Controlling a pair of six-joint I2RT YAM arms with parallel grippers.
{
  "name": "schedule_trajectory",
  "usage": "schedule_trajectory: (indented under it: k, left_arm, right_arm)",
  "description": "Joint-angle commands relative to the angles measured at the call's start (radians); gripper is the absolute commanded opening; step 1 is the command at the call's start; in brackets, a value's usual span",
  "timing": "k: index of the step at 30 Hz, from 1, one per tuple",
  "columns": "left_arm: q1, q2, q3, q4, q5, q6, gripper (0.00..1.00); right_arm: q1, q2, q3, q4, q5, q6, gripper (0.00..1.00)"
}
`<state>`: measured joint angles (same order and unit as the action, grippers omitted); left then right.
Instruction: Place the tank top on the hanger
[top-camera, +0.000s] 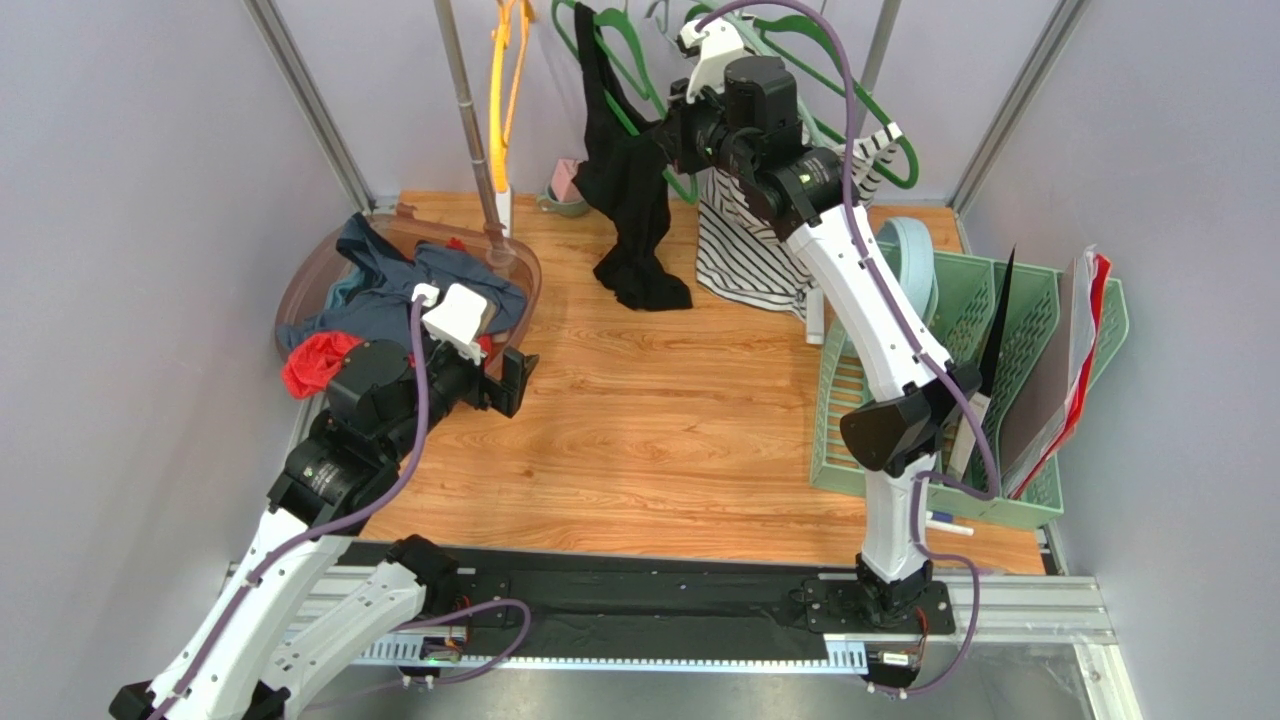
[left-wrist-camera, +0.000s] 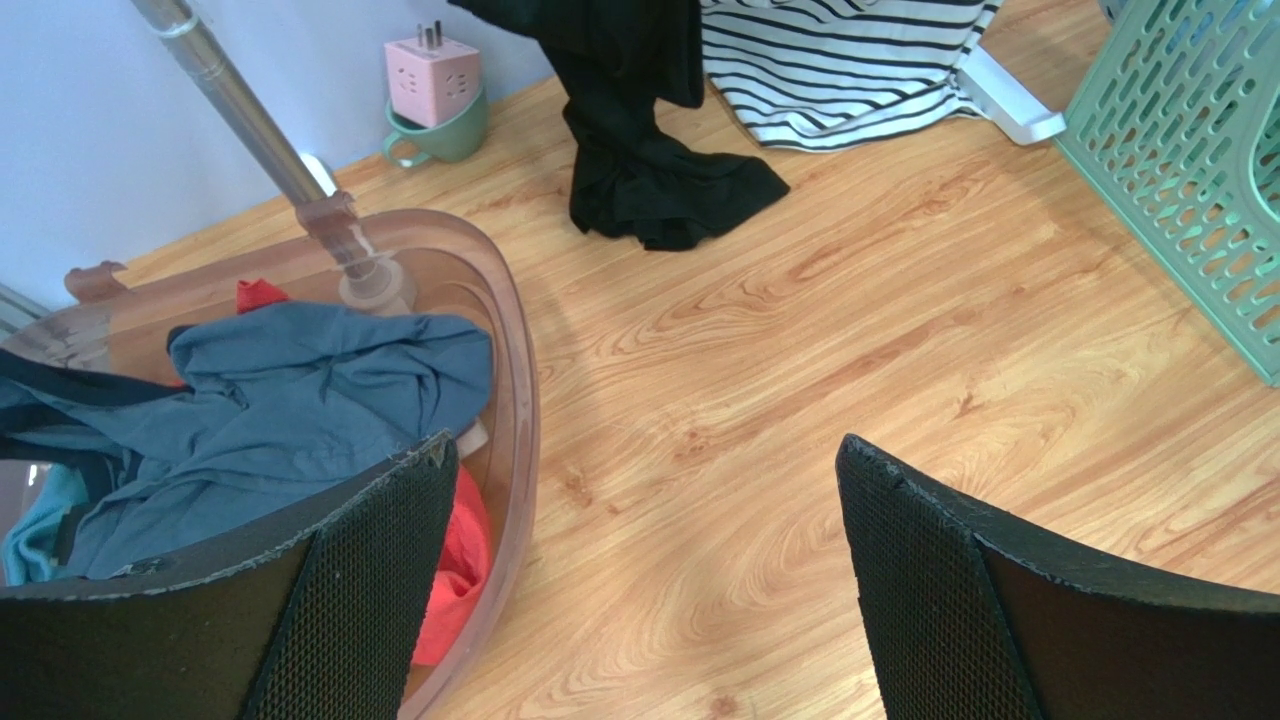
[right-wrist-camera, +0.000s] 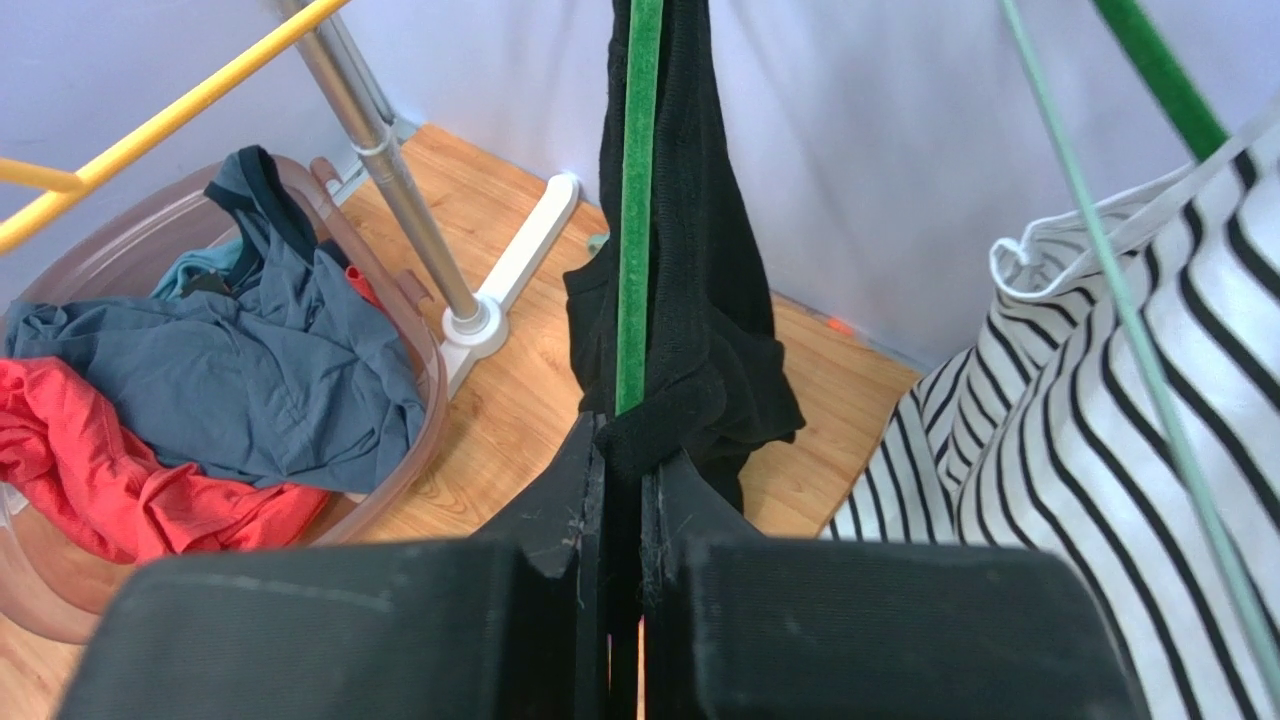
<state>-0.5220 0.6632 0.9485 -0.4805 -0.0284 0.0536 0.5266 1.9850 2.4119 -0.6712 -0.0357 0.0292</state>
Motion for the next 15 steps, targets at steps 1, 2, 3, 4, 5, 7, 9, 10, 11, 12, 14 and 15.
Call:
schedule_trajectory:
  k: [1,2,3,4,5,7,9,10,11,12,14,15]
  left_arm:
    - [0.004,-0.002,-0.002,0.028,-0.001,-0.001,0.99]
    - [0.004,-0.001,-0.002,0.028,0.001,-0.001,0.99]
    - [0.005,-0.001,-0.002,0.028,0.002,-0.001,0.99]
    - [0.005,0.001,-0.002,0.028,0.004,-0.001,0.99]
    - [0.005,0.001,-0.002,0.028,0.004,-0.001,0.99]
    - [0.005,0.001,-0.002,0.026,0.005,0.0,0.99]
    - [0.005,0.003,-0.002,0.028,0.005,0.0,0.99]
    - [0.005,0.003,-0.002,0.028,0.004,-0.001,0.99]
    - [0.005,0.004,-0.002,0.029,0.002,-0.001,0.99]
    - [0.004,0.004,-0.002,0.029,-0.004,-0.006,0.99]
    - [0.005,0.006,-0.002,0.029,-0.01,-0.008,0.99]
    - [0.005,0.006,-0.002,0.028,-0.016,-0.008,0.99]
  right_arm:
    - [0.0,0.001,0.049,0.113,-0.026,0.031,0.0]
    - [-0.002,0.001,0.044,0.114,-0.024,0.031,0.0]
    - [0.0,0.006,0.039,0.111,-0.023,0.029,0.0]
    - [-0.002,0.008,0.039,0.107,-0.02,0.028,0.0]
    - [0.0,0.008,0.039,0.101,-0.018,0.028,0.0]
    - [0.0,0.014,0.036,0.091,-0.02,0.029,0.0]
    - [0.0,0.009,0.024,0.088,-0.018,0.029,0.0]
    - [0.0,0.006,0.01,0.088,-0.018,0.029,0.0]
    - [0.0,0.005,0.007,0.09,-0.018,0.029,0.0]
    - [0.0,0.003,0.006,0.088,-0.017,0.028,0.0]
    - [0.0,-0.002,0.007,0.081,-0.007,0.031,0.01]
    - [0.0,-0.005,0.007,0.078,-0.004,0.028,0.01]
